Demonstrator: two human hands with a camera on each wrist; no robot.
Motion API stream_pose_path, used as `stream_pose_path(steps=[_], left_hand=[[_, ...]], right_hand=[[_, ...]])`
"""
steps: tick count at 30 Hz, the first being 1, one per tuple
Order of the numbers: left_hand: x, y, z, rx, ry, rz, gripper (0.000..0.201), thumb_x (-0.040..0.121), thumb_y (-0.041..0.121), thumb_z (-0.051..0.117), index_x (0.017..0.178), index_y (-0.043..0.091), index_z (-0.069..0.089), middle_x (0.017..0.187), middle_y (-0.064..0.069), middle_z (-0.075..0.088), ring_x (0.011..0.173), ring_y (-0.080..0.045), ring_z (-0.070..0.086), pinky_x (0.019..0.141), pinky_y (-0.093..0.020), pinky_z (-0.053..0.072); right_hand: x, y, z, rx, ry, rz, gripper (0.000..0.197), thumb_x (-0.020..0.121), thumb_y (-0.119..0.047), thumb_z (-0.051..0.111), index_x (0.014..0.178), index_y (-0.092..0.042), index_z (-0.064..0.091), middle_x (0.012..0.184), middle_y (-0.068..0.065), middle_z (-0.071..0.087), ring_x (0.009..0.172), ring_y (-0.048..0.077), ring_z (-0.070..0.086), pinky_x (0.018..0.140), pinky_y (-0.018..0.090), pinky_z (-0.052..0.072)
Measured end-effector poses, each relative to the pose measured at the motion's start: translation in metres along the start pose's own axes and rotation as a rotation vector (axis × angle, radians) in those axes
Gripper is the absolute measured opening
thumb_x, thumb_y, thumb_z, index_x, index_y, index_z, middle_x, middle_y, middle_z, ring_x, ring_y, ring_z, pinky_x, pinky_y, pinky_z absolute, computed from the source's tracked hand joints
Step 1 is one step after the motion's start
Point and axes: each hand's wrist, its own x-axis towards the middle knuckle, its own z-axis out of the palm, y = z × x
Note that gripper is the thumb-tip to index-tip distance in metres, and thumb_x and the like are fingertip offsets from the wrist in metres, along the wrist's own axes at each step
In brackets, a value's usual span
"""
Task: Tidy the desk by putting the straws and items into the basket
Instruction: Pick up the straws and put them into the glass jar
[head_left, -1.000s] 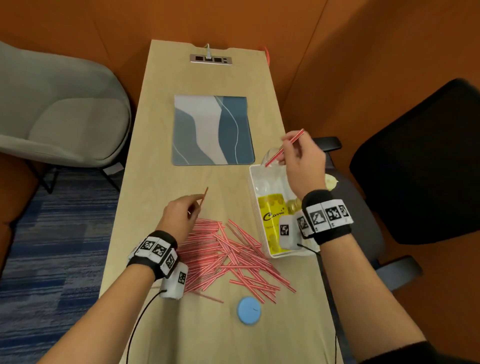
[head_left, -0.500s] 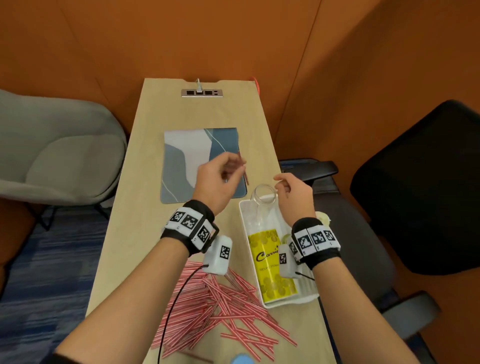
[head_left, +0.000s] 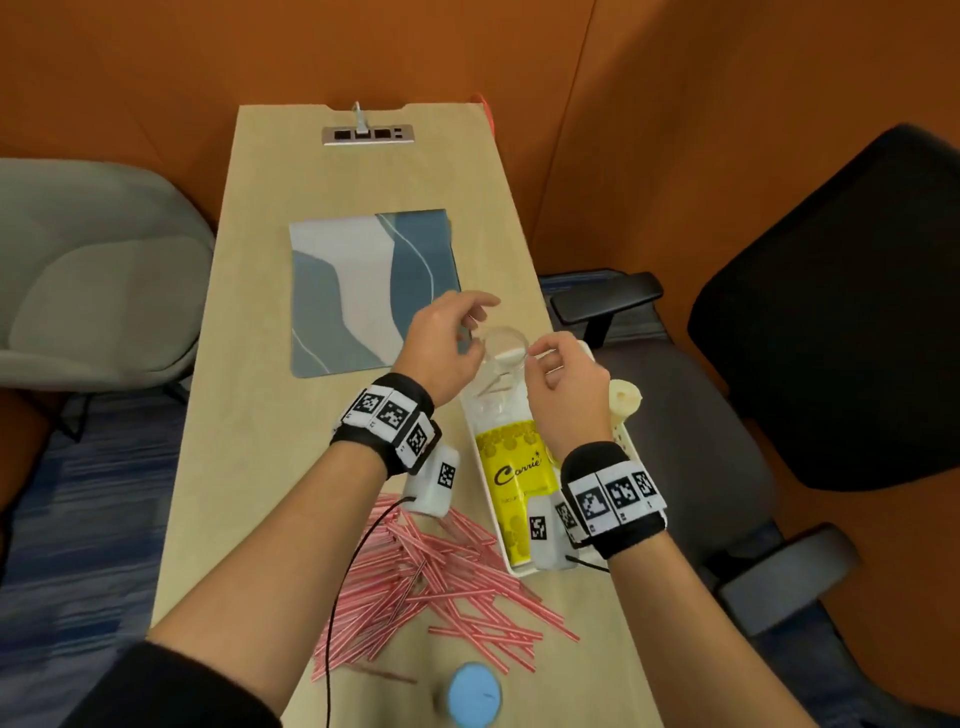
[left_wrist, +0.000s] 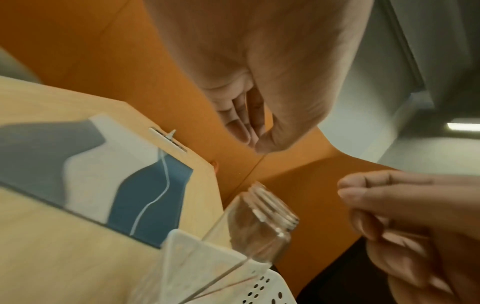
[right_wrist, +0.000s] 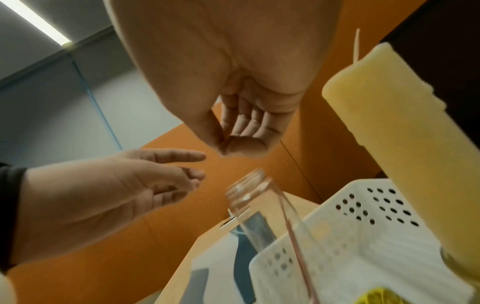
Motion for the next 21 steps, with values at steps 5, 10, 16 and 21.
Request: stream_pose_path(steps=[5, 10, 16, 21], left_hand=[[-0.069, -0.058, -0.026, 0.001, 0.083, -0.298, 0.039, 0.074, -0.003, 0.056, 0.099, 0.023, 0.07, 0.086, 0.004, 0.066, 0.078, -0.011, 0.06, 0.074, -0.023, 0.049], [-0.165, -0.111, -0.039, 0.23, -0.187, -0.608, 0.02, 0.079, 0.011, 0.068, 0.082, 0.03, 0.073, 0.08, 0.003, 0.069, 0.074, -0.015, 0.062, 0.079, -0.031, 0.054], [-0.226, -0.125, -0.038, 0.222, -0.331, -0.591, 0.02, 0.074, 0.04, 0.082, 0.088, 0.027, 0.076, 0.088, 0.012, 0.061, 0.081, -0.007, 0.055, 0.079, -0.022, 0.045], [-0.237, -0.13, -0.034, 0.271, -0.351, -0.503, 0.021, 0.073, 0.046, 0.082, 0.085, 0.03, 0.075, 0.091, 0.009, 0.063, 0.083, -0.009, 0.055, 0.079, -0.028, 0.049]], right_hand=[[-0.039, 0.007, 0.04, -0.075, -0.331, -0.017, 0.01, 0.085, -0.01, 0.065, 0.088, -0.019, 0.069, 0.059, -0.007, 0.055, 0.053, 0.005, 0.049, 0.06, 0.019, 0.044], [-0.09, 0.03, 0.105, -0.441, -0.724, 0.013, 0.011, 0.082, -0.013, 0.066, 0.09, -0.017, 0.074, 0.089, 0.006, 0.071, 0.082, 0.02, 0.067, 0.081, 0.029, 0.055], [-0.124, 0.051, 0.138, -0.755, -0.808, 0.001, 0.022, 0.088, -0.022, 0.071, 0.106, -0.011, 0.07, 0.105, 0.011, 0.068, 0.096, 0.028, 0.067, 0.087, 0.035, 0.056], [-0.123, 0.051, 0.143, -0.78, -0.722, 0.046, 0.022, 0.091, -0.002, 0.057, 0.105, -0.009, 0.072, 0.106, 0.013, 0.067, 0.095, 0.028, 0.067, 0.087, 0.036, 0.056]])
